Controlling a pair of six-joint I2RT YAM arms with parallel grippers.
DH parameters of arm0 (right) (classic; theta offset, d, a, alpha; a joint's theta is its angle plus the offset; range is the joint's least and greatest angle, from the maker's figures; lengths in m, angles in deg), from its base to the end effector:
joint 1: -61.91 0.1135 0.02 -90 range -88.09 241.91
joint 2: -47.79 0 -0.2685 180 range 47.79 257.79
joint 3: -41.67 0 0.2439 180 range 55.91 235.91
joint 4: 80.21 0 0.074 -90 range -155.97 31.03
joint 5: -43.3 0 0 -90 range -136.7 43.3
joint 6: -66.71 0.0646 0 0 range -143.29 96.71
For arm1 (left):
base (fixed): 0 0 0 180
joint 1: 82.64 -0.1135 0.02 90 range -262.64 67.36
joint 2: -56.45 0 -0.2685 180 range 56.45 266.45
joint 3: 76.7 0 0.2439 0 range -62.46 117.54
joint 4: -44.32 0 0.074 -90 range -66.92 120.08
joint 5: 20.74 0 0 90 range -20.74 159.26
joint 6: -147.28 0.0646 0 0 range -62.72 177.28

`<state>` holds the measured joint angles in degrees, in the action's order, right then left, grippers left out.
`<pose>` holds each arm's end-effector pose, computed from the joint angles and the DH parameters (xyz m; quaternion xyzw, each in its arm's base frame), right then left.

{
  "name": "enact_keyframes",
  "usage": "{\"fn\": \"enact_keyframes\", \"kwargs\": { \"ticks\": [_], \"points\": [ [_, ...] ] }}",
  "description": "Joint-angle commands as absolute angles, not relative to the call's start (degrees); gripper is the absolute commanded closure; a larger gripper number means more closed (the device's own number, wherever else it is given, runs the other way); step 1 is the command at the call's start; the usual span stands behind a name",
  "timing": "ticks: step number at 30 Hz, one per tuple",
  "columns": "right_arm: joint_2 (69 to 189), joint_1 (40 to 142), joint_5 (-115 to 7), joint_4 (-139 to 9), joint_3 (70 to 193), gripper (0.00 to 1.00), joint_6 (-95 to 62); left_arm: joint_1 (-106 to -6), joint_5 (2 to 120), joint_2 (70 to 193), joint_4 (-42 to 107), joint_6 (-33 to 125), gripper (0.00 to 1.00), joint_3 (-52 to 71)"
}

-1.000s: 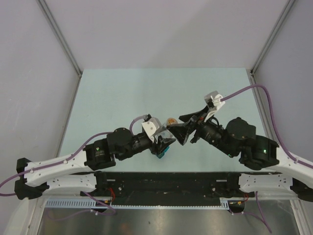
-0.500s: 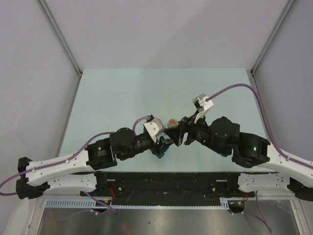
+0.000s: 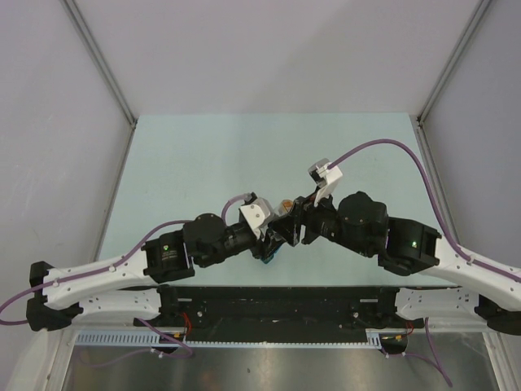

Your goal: Sort the pills into containers

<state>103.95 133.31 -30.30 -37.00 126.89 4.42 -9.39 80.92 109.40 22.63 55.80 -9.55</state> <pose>0.0860 0.1984 0.4217 -0.2091 0.7573 0.3900 0.4803 0.0790 -0.2172 0.3697 0.3841 0.6452 -0.3374 0.5677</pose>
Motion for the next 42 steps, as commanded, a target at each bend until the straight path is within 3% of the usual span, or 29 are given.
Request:
{"fn": "enact_keyframes", "kwargs": {
  "ticks": [1,2,4,5,11,20,29,42],
  "points": [
    [103.1,133.2,-29.3,-37.1,128.9,0.92,4.1,-9.5,81.4,108.0,25.4,56.2,0.76,-10.0],
    [102.9,133.2,-28.4,-37.5,129.0,1.0,3.7,-9.5,81.6,108.0,25.4,56.1,0.65,-10.3],
    [102.2,133.1,-26.5,-37.8,129.0,1.0,1.9,-9.5,82.3,107.6,25.4,55.4,0.11,-10.8],
    [102.1,133.1,-25.8,-37.9,128.9,1.0,1.6,-9.4,82.5,107.2,25.5,55.2,0.0,-11.2],
    [101.5,127.1,-18.0,-36.6,127.4,1.0,-2.2,-9.5,84.2,103.3,25.4,52.0,0.0,-14.5],
    [104.9,102.4,-26.9,-45.9,112.0,1.0,-3.8,-9.5,85.9,94.3,24.2,46.8,0.0,-20.1],
    [113.7,100.1,-18.9,-70.6,94.5,1.0,-2.0,-9.5,84.9,96.1,23.9,44.6,0.0,-21.9],
    [129.3,99.4,-10.1,-86.3,89.0,0.99,0.1,-9.5,84.9,95.9,24.0,43.6,0.0,-23.2]
  ]
}}
